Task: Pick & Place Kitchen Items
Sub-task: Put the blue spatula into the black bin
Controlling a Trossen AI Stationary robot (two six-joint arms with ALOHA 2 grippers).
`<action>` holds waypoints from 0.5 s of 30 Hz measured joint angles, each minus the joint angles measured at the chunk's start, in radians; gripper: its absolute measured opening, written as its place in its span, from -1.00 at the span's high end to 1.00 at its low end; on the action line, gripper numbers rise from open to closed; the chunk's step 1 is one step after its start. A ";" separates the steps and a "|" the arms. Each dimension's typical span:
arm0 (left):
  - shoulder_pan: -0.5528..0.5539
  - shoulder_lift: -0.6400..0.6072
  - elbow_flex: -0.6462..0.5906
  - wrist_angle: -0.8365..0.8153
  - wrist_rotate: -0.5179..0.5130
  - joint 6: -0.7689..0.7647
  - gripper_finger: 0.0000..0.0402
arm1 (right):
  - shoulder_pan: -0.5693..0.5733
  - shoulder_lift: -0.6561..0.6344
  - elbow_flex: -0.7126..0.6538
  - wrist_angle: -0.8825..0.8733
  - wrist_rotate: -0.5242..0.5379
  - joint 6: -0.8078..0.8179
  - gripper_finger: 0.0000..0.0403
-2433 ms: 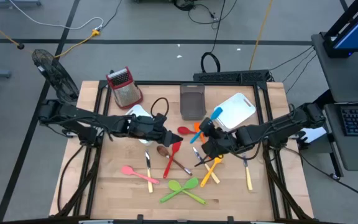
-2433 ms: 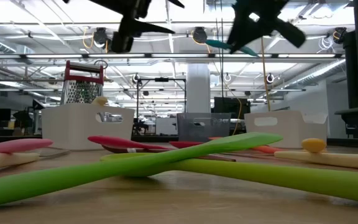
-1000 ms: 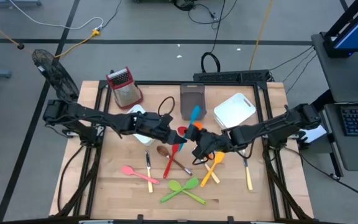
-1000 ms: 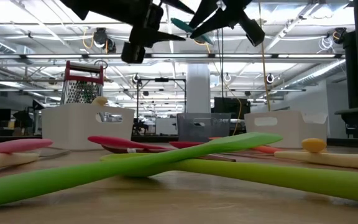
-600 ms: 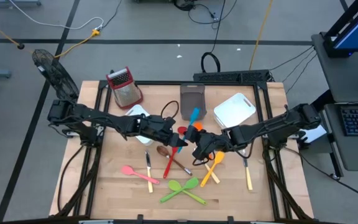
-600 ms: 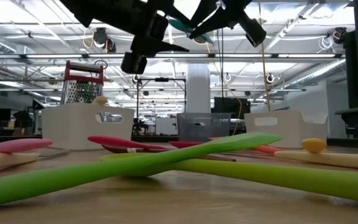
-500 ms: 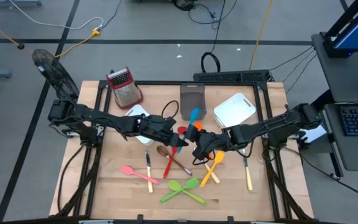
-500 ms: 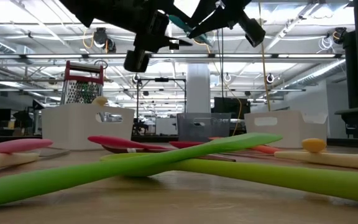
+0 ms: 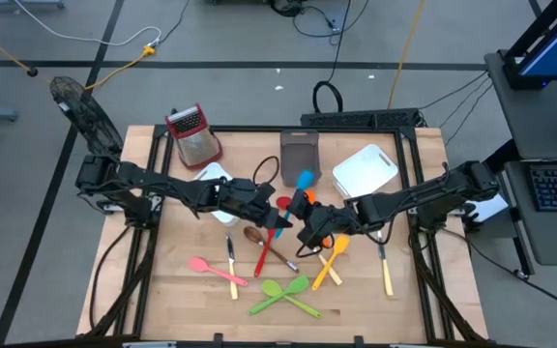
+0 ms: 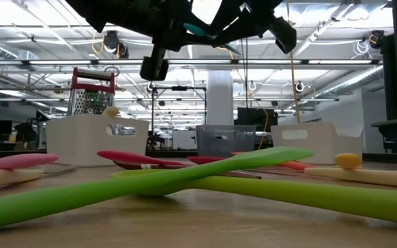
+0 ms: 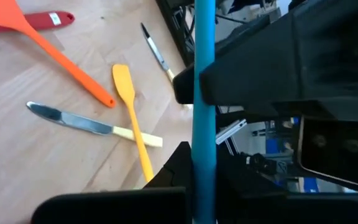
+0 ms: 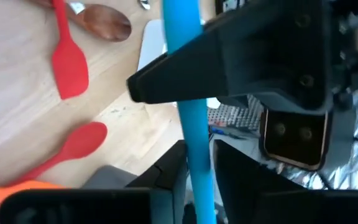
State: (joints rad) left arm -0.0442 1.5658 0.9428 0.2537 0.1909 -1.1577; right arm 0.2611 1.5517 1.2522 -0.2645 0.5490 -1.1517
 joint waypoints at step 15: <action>0.027 0.002 -0.002 -0.207 -0.104 -0.081 0.91 | 0.059 -0.003 0.003 -0.037 0.321 0.244 0.36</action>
State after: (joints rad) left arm -0.0176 1.5677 0.9405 0.0470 0.0873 -1.2383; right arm 0.3203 1.5492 1.2552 -0.3018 0.8705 -0.9077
